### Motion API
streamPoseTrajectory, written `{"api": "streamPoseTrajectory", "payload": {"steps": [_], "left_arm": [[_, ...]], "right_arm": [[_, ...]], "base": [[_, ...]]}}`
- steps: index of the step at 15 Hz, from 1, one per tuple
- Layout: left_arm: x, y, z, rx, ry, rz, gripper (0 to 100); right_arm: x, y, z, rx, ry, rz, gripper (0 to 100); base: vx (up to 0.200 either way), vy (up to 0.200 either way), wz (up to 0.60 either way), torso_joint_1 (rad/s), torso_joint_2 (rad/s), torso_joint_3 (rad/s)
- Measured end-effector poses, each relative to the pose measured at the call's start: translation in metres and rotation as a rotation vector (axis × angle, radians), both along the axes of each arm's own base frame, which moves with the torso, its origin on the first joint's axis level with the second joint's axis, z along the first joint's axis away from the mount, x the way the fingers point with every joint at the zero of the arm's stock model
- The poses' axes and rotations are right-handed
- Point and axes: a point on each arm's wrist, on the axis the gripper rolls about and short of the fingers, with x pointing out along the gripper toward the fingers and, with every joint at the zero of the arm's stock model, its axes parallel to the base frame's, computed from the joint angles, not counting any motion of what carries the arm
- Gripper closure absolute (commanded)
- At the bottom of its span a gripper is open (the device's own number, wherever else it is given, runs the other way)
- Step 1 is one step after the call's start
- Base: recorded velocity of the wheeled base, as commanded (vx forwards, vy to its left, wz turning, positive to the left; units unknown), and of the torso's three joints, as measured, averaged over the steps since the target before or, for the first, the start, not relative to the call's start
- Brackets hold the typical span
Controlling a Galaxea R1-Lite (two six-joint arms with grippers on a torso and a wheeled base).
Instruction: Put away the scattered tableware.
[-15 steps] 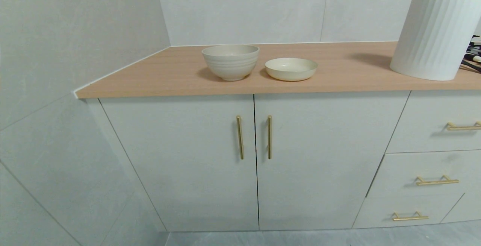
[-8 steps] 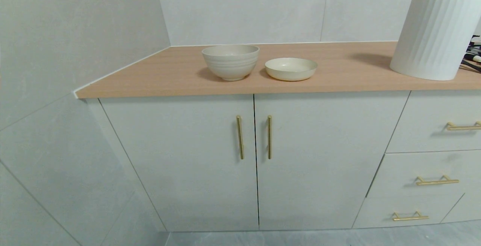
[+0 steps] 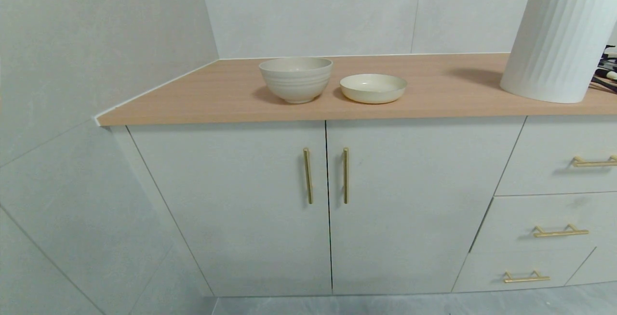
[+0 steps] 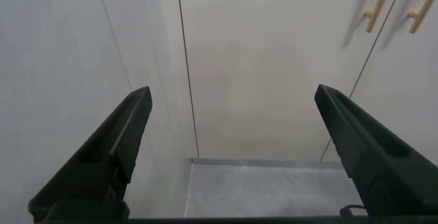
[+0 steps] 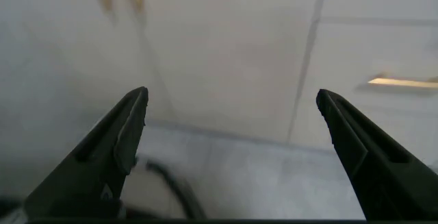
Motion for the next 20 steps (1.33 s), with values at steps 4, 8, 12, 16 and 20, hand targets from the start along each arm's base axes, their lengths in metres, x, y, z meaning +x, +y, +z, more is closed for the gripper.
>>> {"api": "streamPoseTrajectory", "payload": {"steps": [4,8,12,16,20], "left_arm": [[0.000,0.000,0.000,0.001,0.000,0.000,0],[0.000,0.000,0.000,0.001,0.000,0.000,0],[0.000,0.000,0.000,0.001,0.000,0.000,0],[0.000,0.000,0.000,0.005,0.000,0.000,0],[0.000,0.000,0.000,0.008,0.000,0.000,0]], "right_arm": [[0.028,0.004,0.010,-0.071,0.128,0.162,0],[0.090,0.019,0.035,-0.091,0.161,0.235,0],[0.171,0.057,0.049,-0.041,0.164,0.321,0],[0.237,0.118,0.056,-0.003,0.170,0.413,0],[0.276,0.169,0.054,0.012,0.163,0.492,0]], "base": [[0.000,0.000,0.00,0.000,0.00,0.000],[0.000,0.000,0.00,0.000,0.00,0.000],[0.000,0.000,0.00,0.000,0.00,0.000],[0.000,0.000,0.00,0.000,0.00,0.000],[0.000,0.000,0.00,0.000,0.00,0.000]]}}
